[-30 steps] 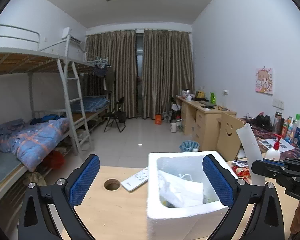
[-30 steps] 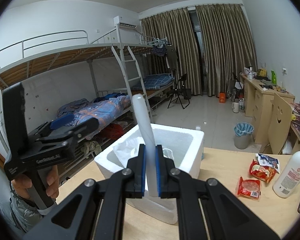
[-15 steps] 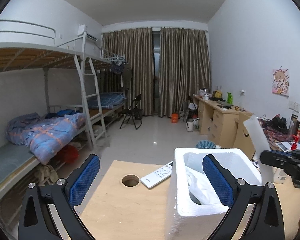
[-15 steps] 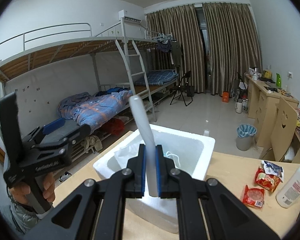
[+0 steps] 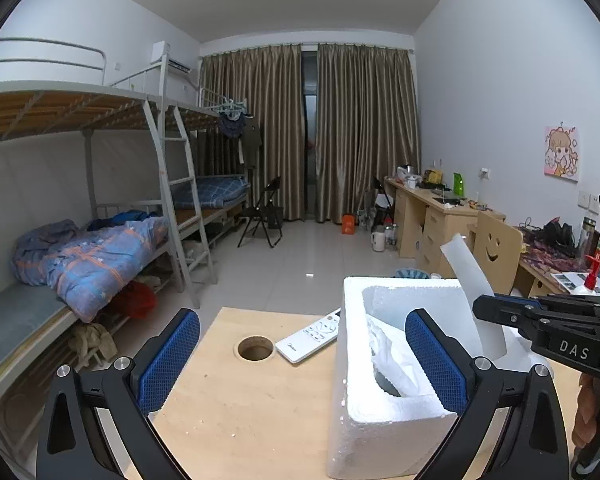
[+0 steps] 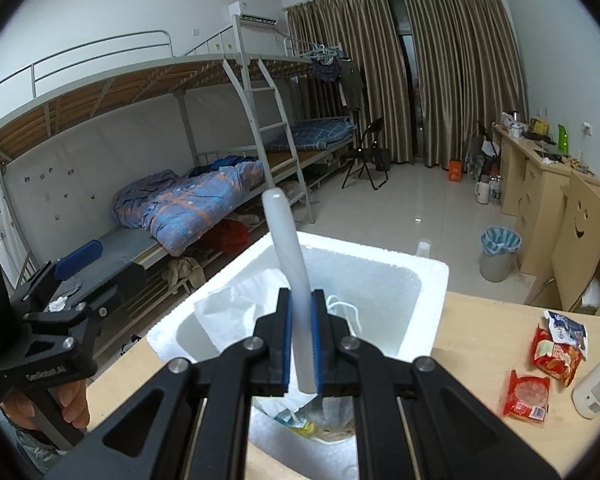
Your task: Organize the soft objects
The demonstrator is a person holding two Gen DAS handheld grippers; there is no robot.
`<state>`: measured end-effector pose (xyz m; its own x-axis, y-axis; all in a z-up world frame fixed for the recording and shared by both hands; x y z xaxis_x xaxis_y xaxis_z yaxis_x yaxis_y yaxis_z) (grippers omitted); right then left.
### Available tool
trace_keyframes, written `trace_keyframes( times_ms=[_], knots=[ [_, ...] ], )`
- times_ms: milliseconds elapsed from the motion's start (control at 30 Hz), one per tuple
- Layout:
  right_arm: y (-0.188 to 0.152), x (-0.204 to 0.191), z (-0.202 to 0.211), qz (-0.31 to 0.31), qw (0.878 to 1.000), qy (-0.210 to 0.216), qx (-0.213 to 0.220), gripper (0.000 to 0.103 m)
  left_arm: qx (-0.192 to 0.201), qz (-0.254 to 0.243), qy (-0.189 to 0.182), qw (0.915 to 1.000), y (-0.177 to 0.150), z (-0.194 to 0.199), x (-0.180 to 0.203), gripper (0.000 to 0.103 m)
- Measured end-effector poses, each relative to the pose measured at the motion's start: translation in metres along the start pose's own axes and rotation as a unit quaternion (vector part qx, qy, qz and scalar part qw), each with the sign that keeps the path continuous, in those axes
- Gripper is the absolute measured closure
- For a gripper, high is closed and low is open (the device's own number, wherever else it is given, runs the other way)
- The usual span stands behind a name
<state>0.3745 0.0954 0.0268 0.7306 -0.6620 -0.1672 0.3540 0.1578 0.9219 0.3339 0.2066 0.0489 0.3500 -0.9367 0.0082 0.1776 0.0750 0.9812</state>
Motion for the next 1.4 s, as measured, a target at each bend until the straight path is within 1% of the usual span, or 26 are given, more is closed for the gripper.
trace_keyframes(
  times_ms=[33, 100, 133, 167, 233, 333, 400, 467, 600, 700, 833, 933, 1000, 1067, 1200, 1300, 1400],
  knots=[
    [0.001, 0.000, 0.000, -0.001, 1.000, 0.001, 0.001, 0.092, -0.001, 0.000, 0.000, 1.0000, -0.001, 0.000, 0.001, 0.000],
    [0.000, -0.001, -0.001, -0.002, 1.000, 0.004, -0.002, 0.087, -0.003, 0.002, 0.001, 1.0000, -0.003, 0.001, 0.000, 0.000],
    [0.000, -0.001, -0.001, -0.002, 1.000, 0.001, -0.005, 0.079, -0.003, 0.002, 0.001, 1.0000, -0.002, 0.000, -0.001, 0.000],
    [0.001, 0.000, -0.003, -0.003, 1.000, -0.004, -0.006, 0.068, -0.003, 0.000, 0.002, 1.0000, -0.002, 0.000, -0.002, 0.000],
    [0.002, 0.002, -0.002, -0.002, 1.000, -0.007, -0.006, 0.055, -0.004, -0.001, 0.001, 1.0000, -0.002, -0.002, -0.004, 0.000],
    [0.004, 0.005, 0.001, -0.005, 1.000, -0.012, -0.004, 0.054, -0.004, -0.002, 0.001, 1.0000, -0.001, -0.003, -0.005, 0.000],
    [0.006, 0.005, 0.006, -0.008, 1.000, -0.015, 0.002, 0.052, -0.003, -0.001, -0.002, 1.0000, -0.001, -0.003, -0.005, 0.000],
    [0.009, 0.008, 0.013, -0.012, 1.000, -0.025, 0.009, 0.041, 0.000, 0.000, -0.003, 1.0000, -0.002, -0.001, -0.005, 0.000],
    [0.011, 0.009, 0.030, -0.019, 0.999, -0.034, 0.026, 0.040, 0.003, -0.004, -0.008, 1.0000, 0.000, 0.007, -0.001, 0.000],
    [0.011, 0.004, 0.046, -0.007, 0.998, -0.041, 0.038, 0.040, 0.007, -0.004, -0.010, 0.9999, 0.003, 0.014, 0.003, 0.000],
    [0.011, 0.001, 0.062, -0.010, 0.998, -0.044, 0.049, 0.034, 0.015, -0.004, -0.009, 0.9998, 0.009, 0.028, 0.006, 0.000],
    [0.014, -0.002, 0.077, -0.006, 0.997, -0.050, 0.066, 0.032, 0.023, -0.007, -0.010, 0.9997, 0.013, 0.041, 0.010, 0.000],
    [0.015, -0.005, 0.088, -0.004, 0.996, -0.056, 0.076, 0.027, 0.028, -0.008, -0.008, 0.9995, 0.016, 0.051, 0.011, 0.000],
    [0.015, -0.008, 0.099, -0.004, 0.995, -0.057, 0.085, 0.015, 0.033, -0.006, -0.005, 0.9994, 0.018, 0.062, 0.012, 0.000],
    [0.011, -0.015, 0.119, 0.001, 0.993, -0.064, 0.101, 0.010, 0.040, -0.005, -0.002, 0.9992, 0.021, 0.083, 0.013, 0.000],
    [0.008, -0.019, 0.134, -0.001, 0.991, -0.064, 0.117, 0.000, 0.044, -0.010, -0.002, 0.9990, 0.021, 0.101, 0.019, 0.000],
    [0.002, -0.022, 0.149, 0.003, 0.988, -0.068, 0.136, 0.000, 0.049, -0.010, -0.004, 0.9987, 0.019, 0.116, 0.021, 0.000]
  ],
)
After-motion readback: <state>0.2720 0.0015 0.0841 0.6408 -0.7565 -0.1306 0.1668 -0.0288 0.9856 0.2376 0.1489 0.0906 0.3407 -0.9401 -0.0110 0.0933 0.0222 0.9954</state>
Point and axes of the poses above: each gripper's, at about its wrist camera, not at the fingertips, and z roughly against the way its jaws point, x to its right, y to its top, the point moved 5 cm from there along -z, roughly the way its jaws point, and after that the axes turned 8 degrees about x, right-handed, at the moved point
